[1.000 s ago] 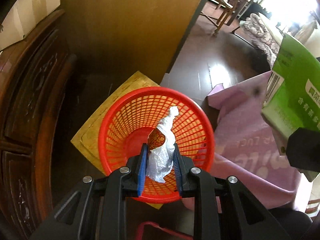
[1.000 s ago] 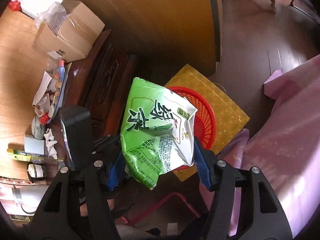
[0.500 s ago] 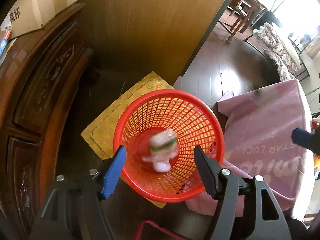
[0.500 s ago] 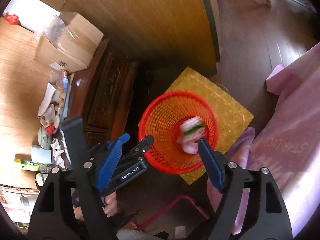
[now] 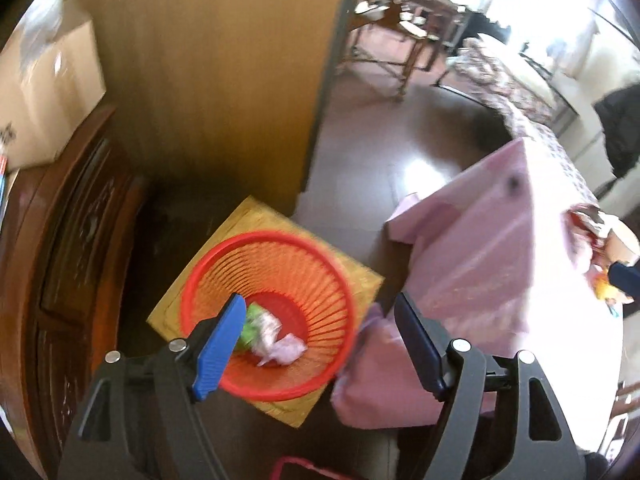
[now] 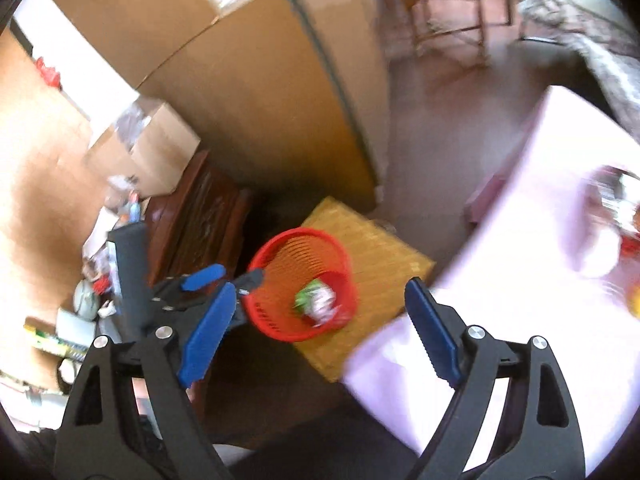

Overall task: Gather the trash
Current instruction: 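Move both tools back over the table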

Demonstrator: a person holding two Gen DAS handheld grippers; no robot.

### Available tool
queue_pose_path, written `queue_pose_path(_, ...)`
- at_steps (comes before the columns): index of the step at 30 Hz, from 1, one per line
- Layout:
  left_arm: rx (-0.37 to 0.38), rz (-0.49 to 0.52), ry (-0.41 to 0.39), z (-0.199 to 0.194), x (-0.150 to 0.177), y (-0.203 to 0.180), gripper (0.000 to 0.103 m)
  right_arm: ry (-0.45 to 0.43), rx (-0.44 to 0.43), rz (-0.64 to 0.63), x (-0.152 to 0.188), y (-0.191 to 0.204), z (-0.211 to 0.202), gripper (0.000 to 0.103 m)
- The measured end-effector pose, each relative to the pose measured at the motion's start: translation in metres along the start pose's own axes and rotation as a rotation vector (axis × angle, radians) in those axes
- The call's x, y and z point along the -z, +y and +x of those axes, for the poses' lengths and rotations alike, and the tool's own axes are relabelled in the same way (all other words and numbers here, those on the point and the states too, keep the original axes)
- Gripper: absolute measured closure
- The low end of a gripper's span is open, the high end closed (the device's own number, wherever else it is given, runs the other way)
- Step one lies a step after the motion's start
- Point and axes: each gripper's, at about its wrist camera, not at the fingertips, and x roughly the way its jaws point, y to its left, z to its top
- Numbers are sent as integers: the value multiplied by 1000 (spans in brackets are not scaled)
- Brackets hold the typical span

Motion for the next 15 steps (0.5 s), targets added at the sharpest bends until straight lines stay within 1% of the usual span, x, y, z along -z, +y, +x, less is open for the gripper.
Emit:
queue_pose_path(5, 51, 84, -41, -17, -11, -53, 21, -82, 90, 59, 22, -57, -49, 19)
queue_pose_path(9, 90, 168, -75, -25, -18, -107, 20, -138, 164, 101, 40, -96, -79, 19)
queue_pose_path(15, 161, 249, -84, -28, -18, -178, 16, -215, 236, 191, 63, -157, -116, 17)
